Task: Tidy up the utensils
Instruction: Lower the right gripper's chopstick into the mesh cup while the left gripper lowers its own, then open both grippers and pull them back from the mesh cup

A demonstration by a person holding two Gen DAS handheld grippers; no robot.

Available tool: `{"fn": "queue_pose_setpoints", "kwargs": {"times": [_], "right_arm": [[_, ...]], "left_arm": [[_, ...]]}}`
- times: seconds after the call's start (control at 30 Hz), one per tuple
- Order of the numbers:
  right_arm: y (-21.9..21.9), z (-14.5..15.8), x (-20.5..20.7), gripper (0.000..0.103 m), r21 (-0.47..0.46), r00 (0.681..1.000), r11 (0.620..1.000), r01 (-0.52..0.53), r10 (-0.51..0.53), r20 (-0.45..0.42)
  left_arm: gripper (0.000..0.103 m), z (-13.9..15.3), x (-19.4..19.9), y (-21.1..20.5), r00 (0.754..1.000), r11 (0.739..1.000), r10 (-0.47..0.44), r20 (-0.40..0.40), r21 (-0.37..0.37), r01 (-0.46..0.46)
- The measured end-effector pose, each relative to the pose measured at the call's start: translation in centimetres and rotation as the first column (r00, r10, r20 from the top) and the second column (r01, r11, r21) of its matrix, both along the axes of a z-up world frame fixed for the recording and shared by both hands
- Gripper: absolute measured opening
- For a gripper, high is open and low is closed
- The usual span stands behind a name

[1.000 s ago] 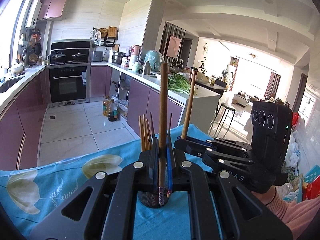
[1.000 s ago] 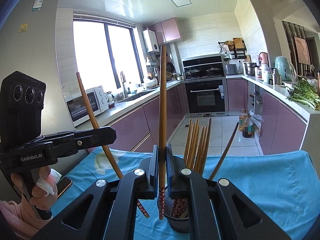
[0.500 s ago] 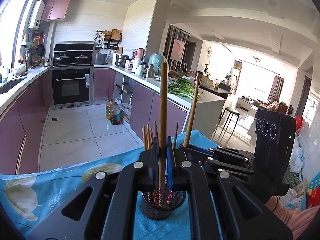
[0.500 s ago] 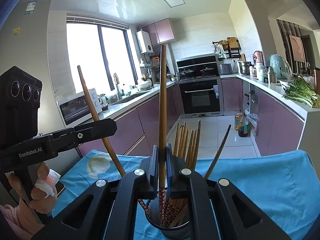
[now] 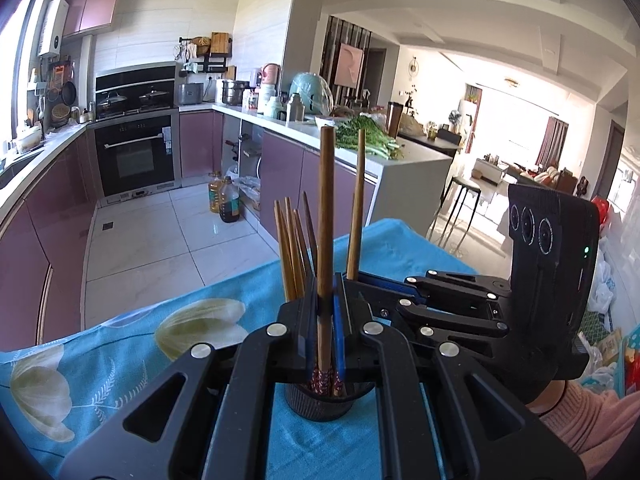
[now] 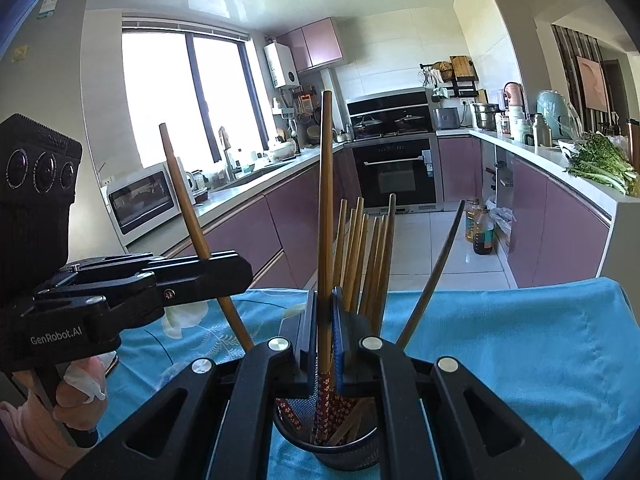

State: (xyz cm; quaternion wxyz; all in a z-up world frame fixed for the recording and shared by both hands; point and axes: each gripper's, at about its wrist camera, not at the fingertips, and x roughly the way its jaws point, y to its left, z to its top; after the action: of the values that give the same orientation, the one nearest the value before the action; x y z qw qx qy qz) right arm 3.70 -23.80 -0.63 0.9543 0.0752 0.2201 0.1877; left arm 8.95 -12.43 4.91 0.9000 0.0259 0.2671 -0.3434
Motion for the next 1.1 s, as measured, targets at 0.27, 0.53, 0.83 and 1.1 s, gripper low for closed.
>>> {"fn": "queue_pose_setpoints", "kwargs": {"times": [0.27, 0.53, 0.83, 1.1], "right_arm": [[0.2, -1.1, 0.3, 0.006, -0.006, 0.999, 1.0, -0.007, 0.006, -0.051], [0.4, -2.1, 0.7, 0.006, -0.015, 0.995, 1.0, -0.006, 0.004, -0.1], [0.3, -2.8, 1.0, 0.008, -0.006, 0.992, 1.0, 0.008, -0.009, -0.123], [0.3, -2.8, 1.1, 0.008, -0.003, 0.992, 1.0, 0.019, -0.019, -0.127]], "left_arm": [[0.008, -1.3, 0.5, -0.5, 0.999, 0.999, -0.015, -0.048, 0.051, 0.018], [0.008, -1.8, 1.8, -1.5, 0.996, 0.997, -0.019, -0.083, 0.078, 0.025], [0.008, -3.3, 3.8, -1.6, 0.991, 0.996, 0.012, -0.131, 0.085, -0.001], [0.008, -4.2, 4.9, -1.8, 0.988, 0.996, 0.025, -0.154, 0.084, -0.012]]}}
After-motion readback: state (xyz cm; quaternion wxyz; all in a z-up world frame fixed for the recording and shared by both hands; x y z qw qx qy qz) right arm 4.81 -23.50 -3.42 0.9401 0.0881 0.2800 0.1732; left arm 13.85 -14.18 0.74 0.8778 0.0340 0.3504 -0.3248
